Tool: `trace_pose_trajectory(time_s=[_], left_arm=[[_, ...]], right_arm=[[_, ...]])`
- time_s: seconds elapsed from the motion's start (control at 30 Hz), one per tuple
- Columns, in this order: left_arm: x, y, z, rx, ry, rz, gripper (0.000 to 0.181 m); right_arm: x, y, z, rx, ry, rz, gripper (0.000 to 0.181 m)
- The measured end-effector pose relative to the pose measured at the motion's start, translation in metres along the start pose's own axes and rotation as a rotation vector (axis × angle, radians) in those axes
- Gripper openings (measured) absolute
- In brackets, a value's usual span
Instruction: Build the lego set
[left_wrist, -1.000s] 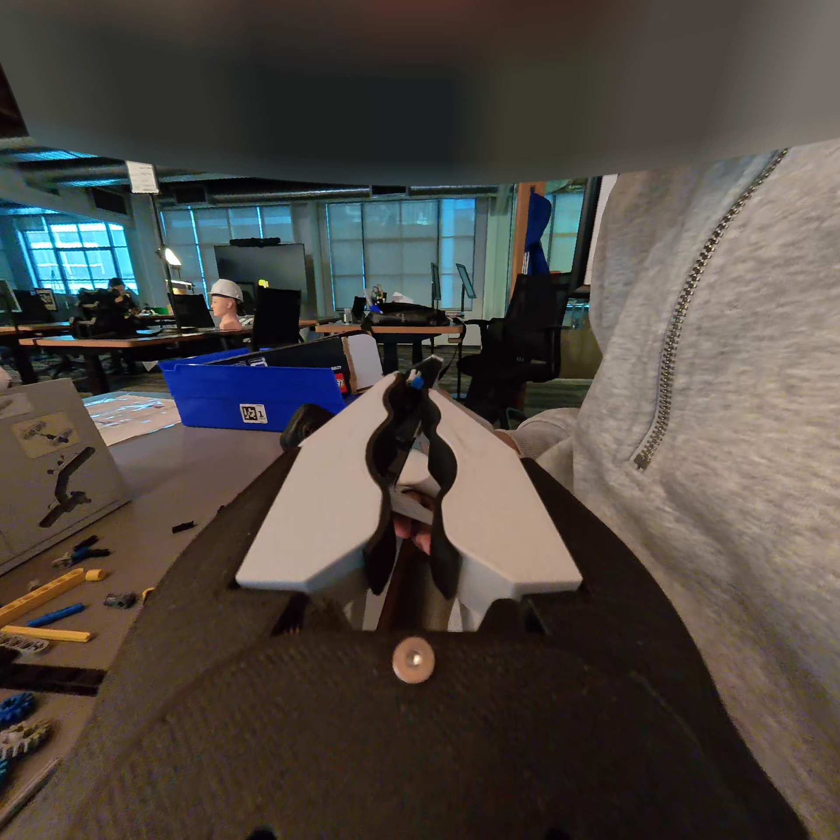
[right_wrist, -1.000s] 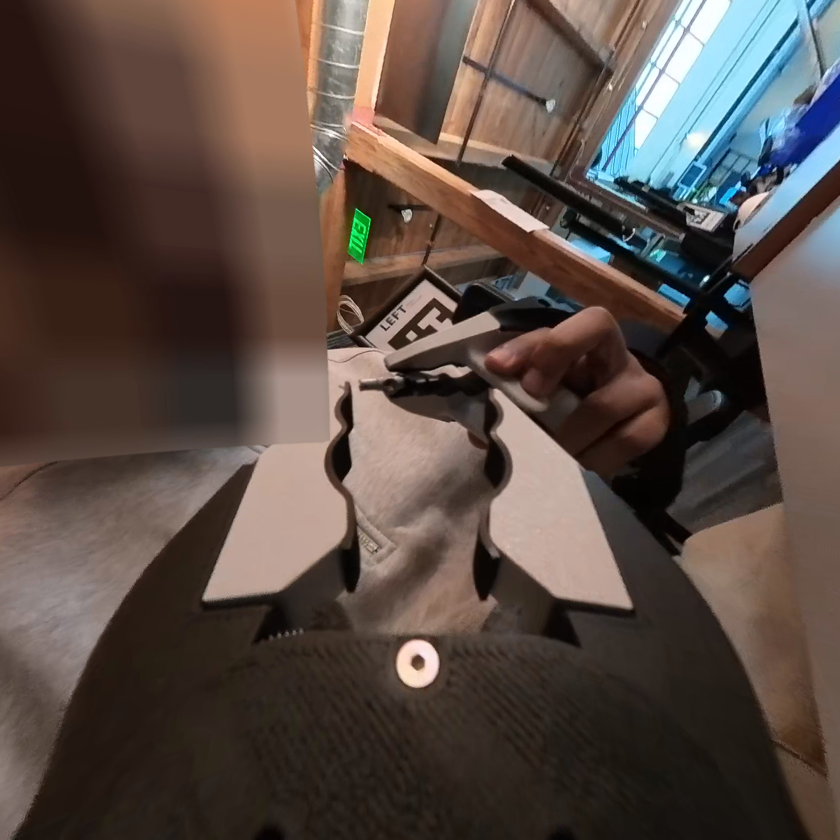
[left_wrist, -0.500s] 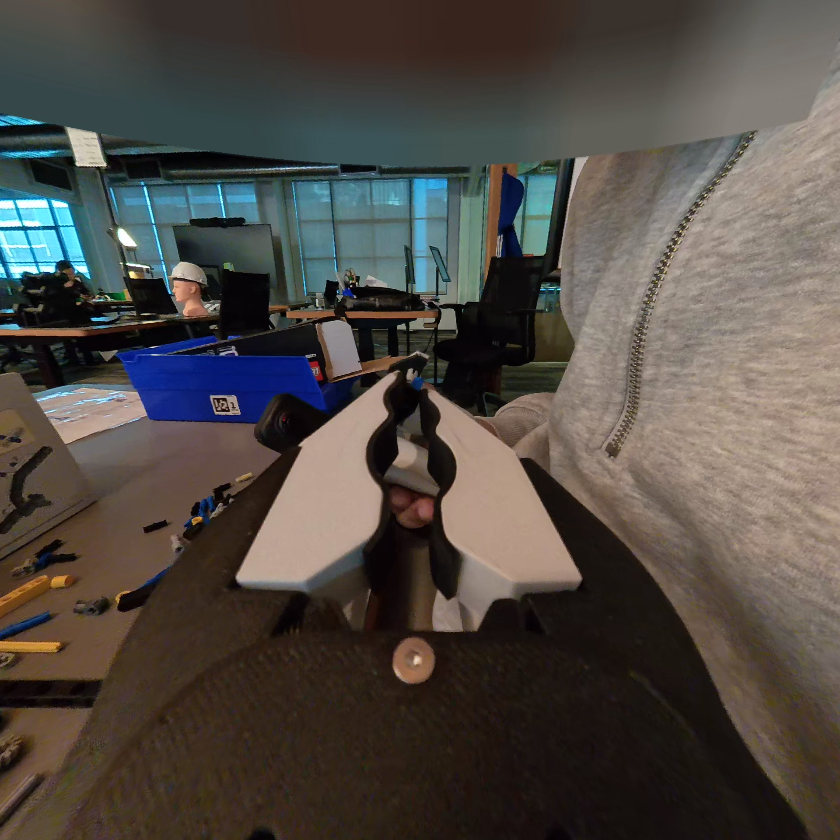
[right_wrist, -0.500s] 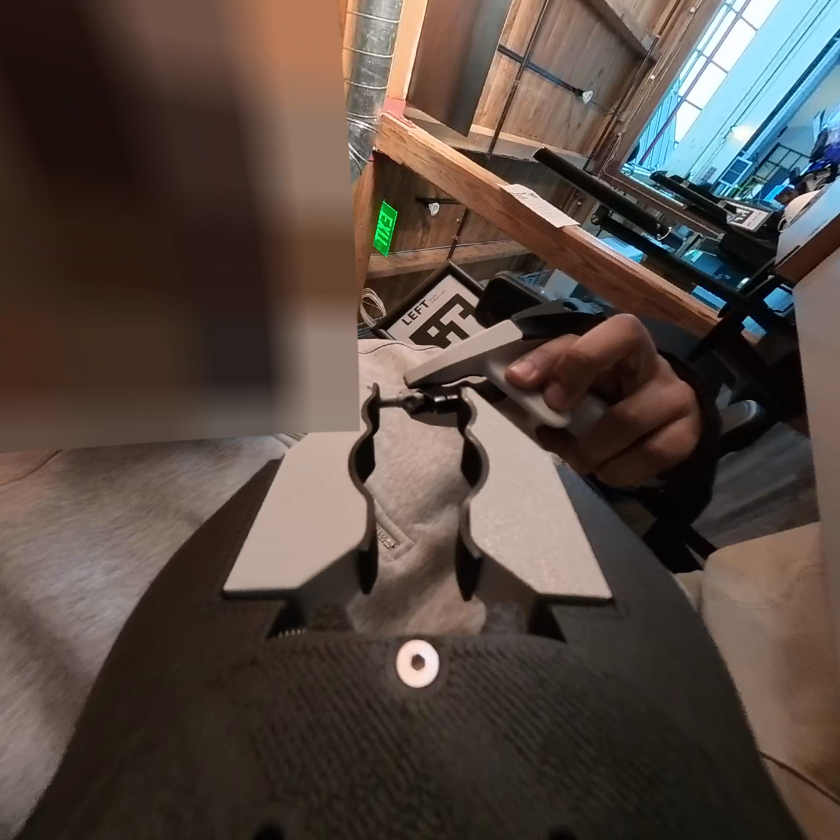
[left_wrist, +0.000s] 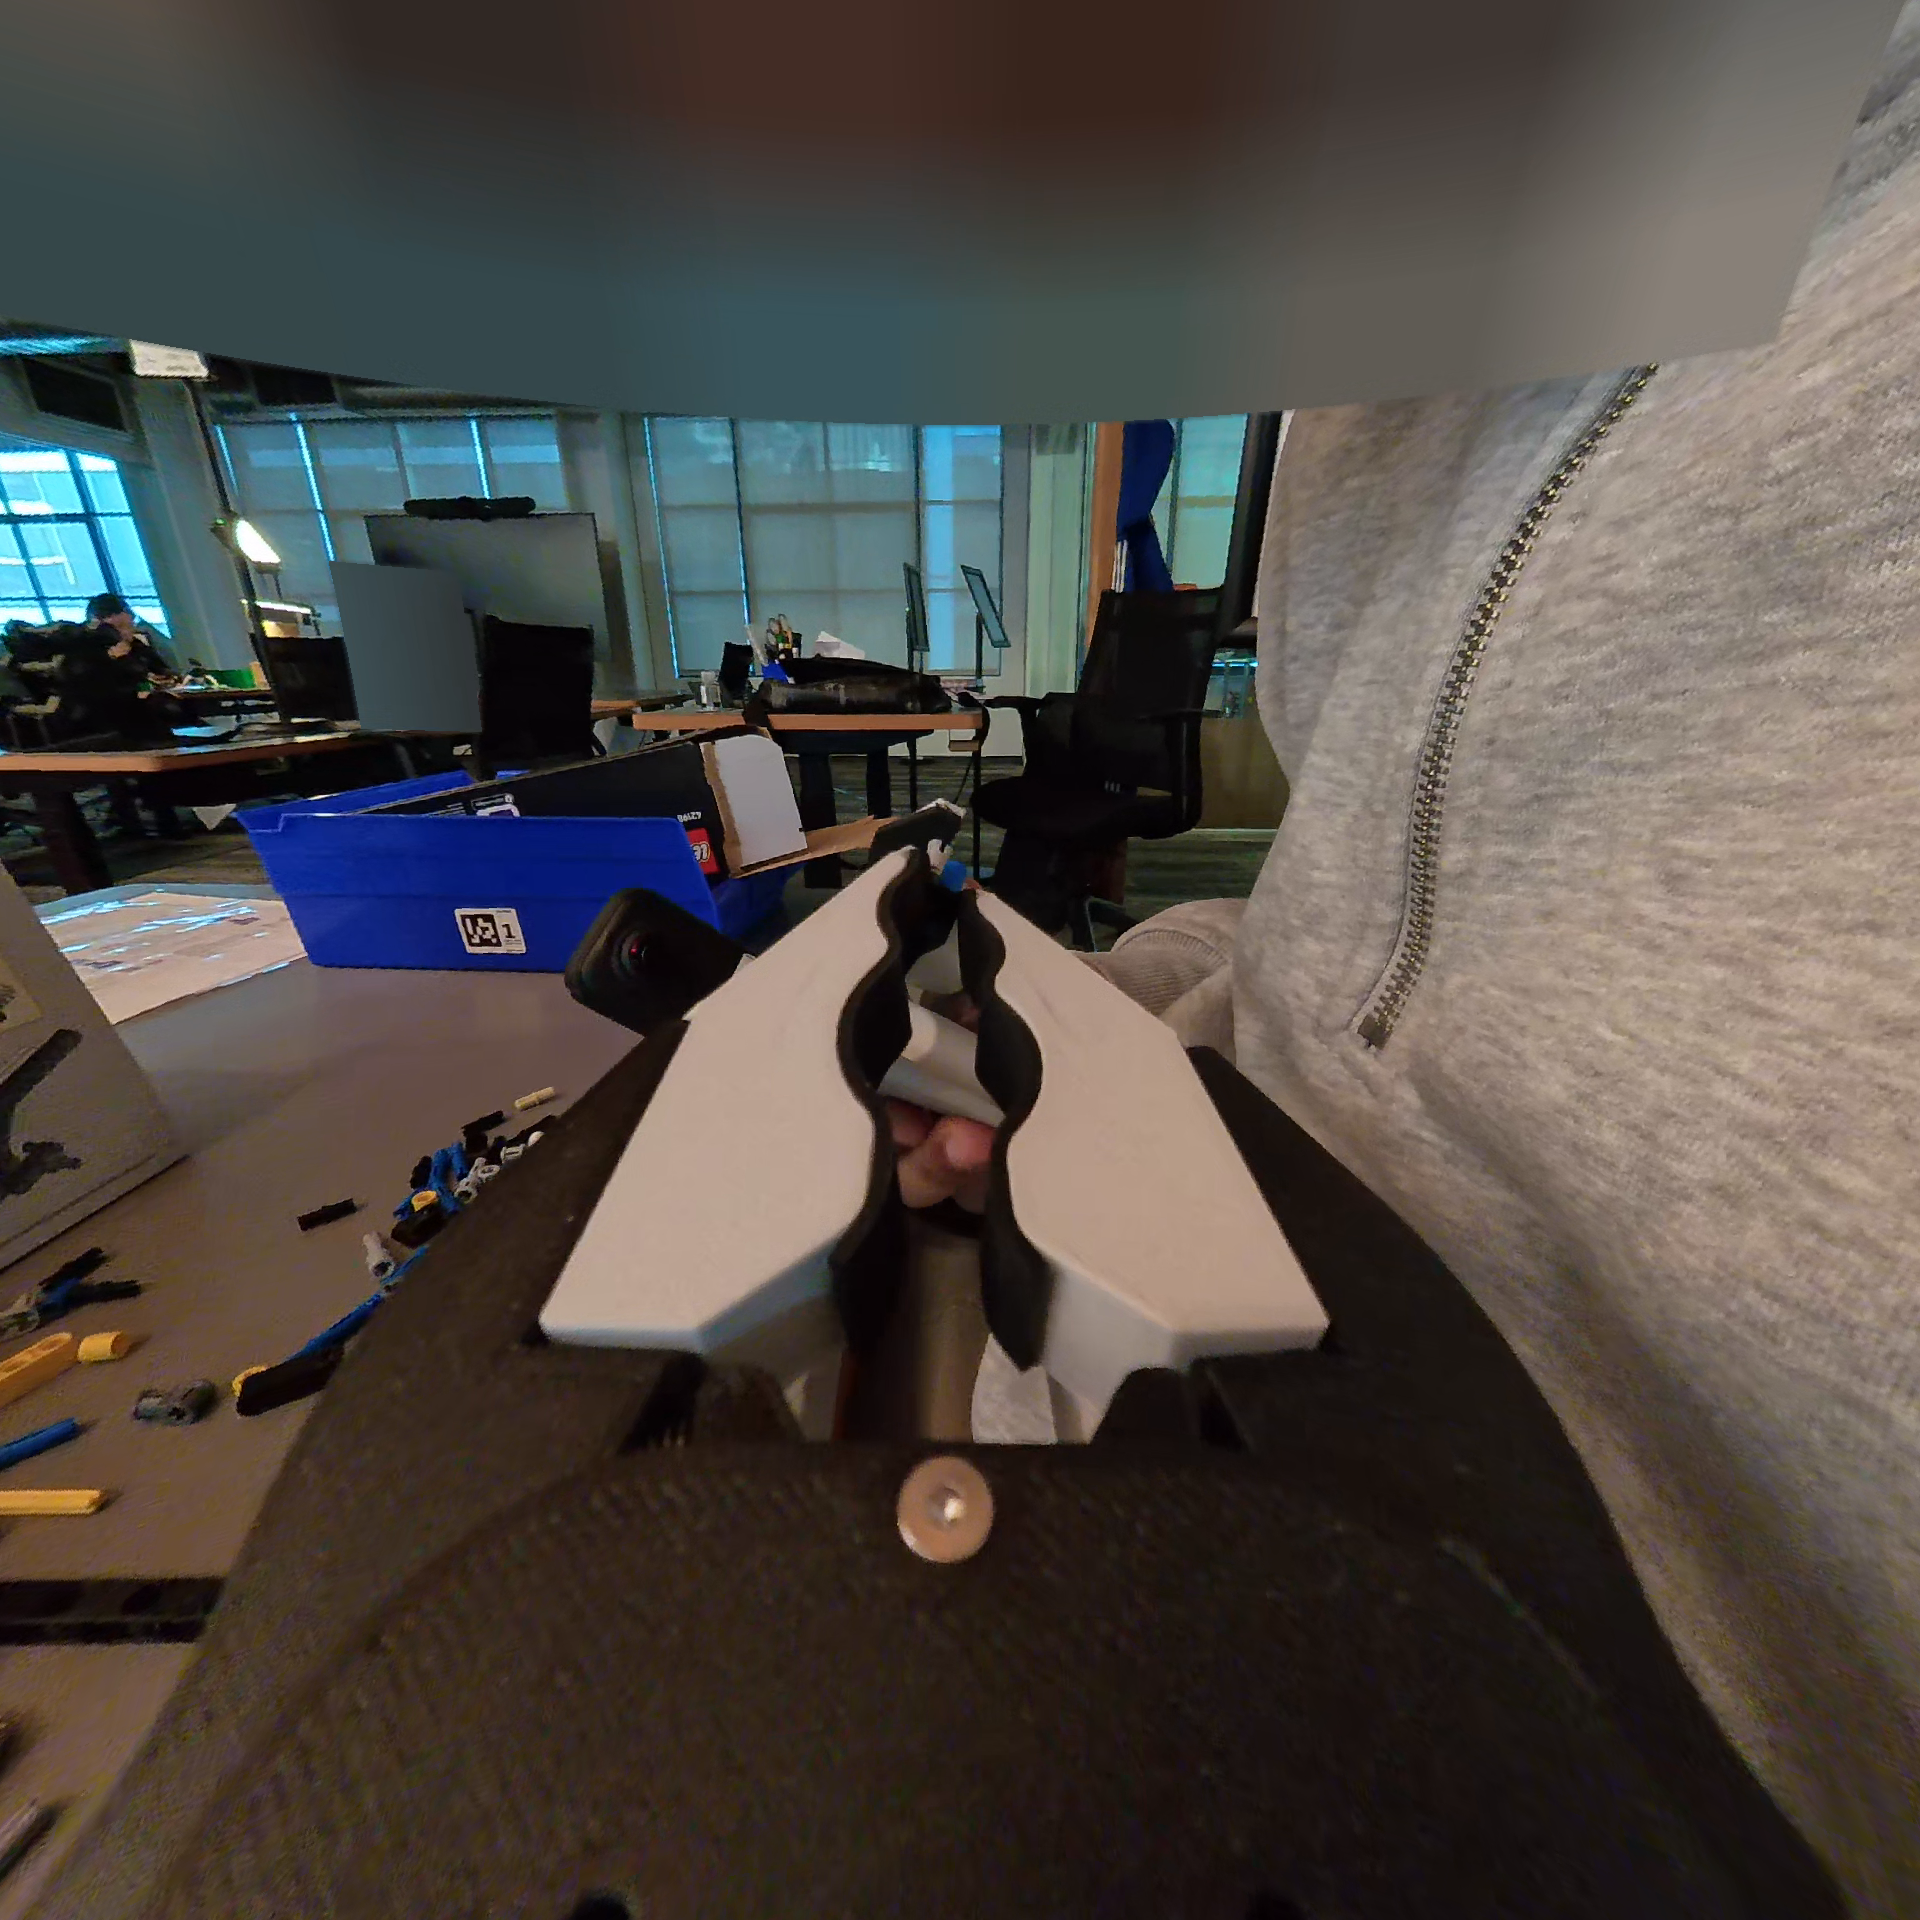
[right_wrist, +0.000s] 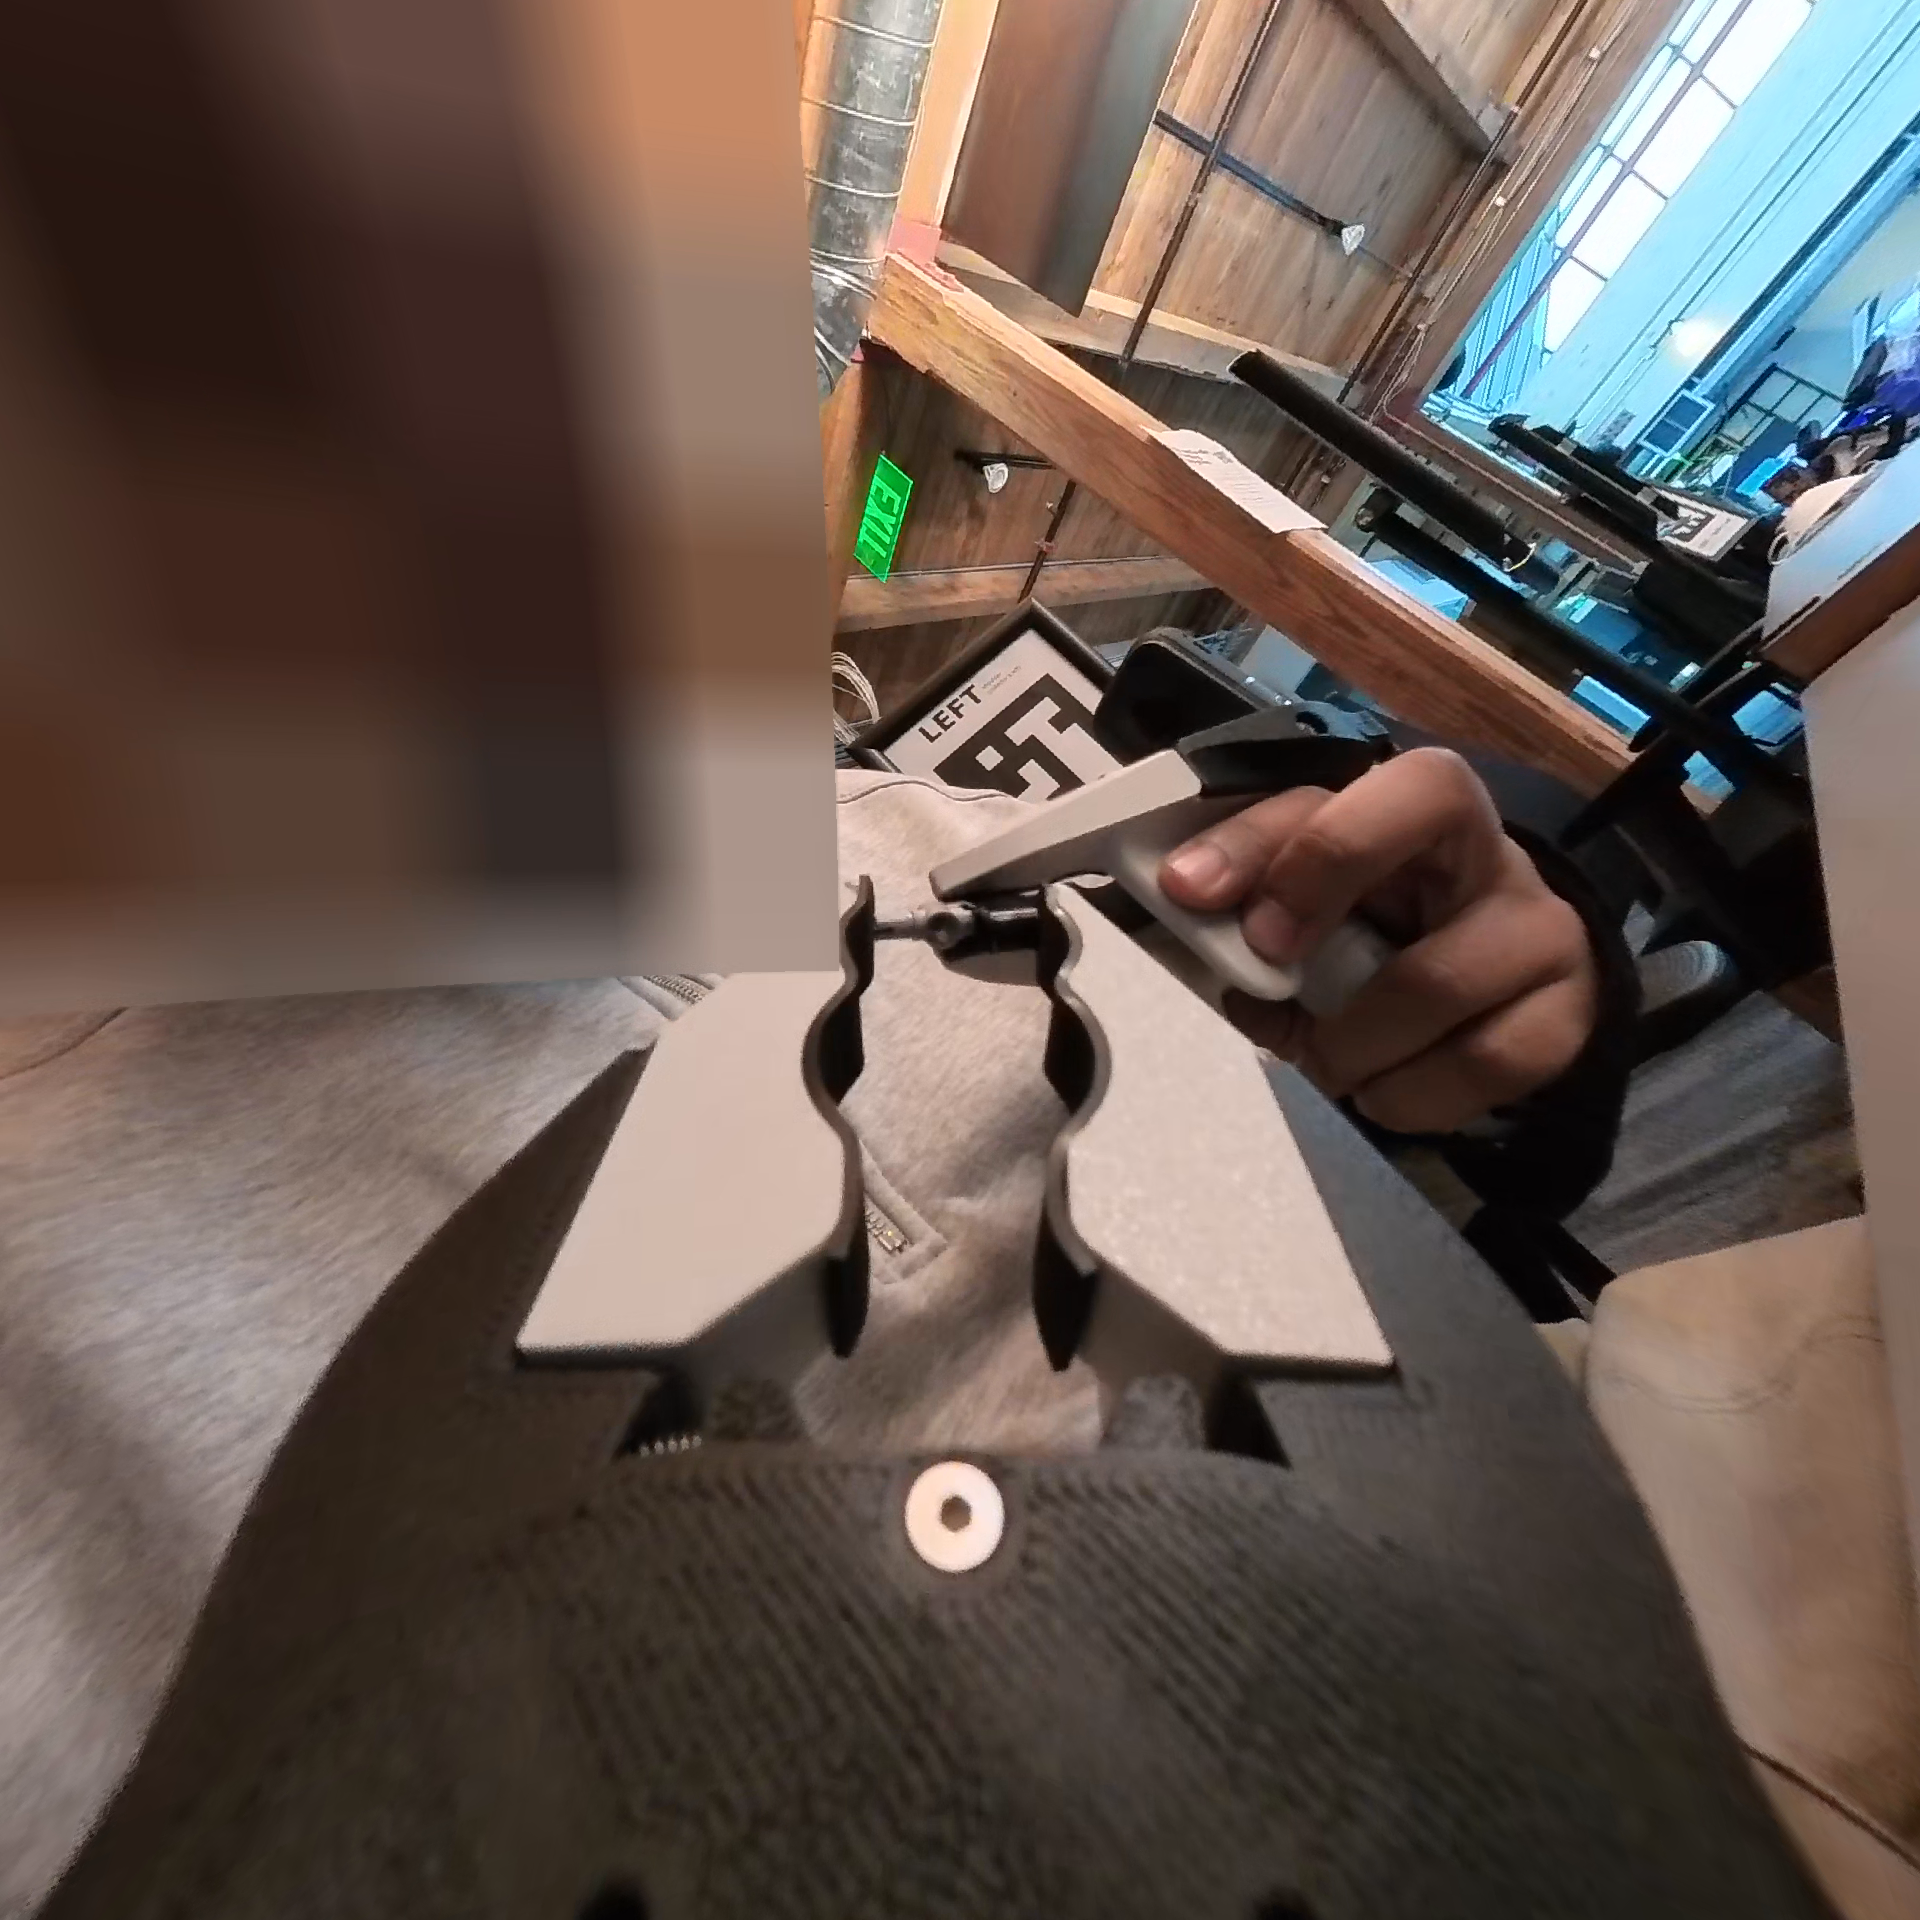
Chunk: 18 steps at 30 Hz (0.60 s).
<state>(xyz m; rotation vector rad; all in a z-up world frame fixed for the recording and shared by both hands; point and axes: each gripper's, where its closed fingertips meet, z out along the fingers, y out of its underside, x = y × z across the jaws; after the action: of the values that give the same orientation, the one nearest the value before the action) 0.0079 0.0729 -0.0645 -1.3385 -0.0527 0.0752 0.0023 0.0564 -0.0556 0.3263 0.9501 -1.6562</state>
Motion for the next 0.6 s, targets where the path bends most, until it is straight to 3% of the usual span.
trace_pose_trajectory(time_s=[0.6], left_arm=[[-0.0008,-0.0044,-0.0002,0.041,0.002,-0.055,0.000]], right_arm=[[0.0018,-0.0005,-0.0068,0.006,0.029,-0.037,0.026]])
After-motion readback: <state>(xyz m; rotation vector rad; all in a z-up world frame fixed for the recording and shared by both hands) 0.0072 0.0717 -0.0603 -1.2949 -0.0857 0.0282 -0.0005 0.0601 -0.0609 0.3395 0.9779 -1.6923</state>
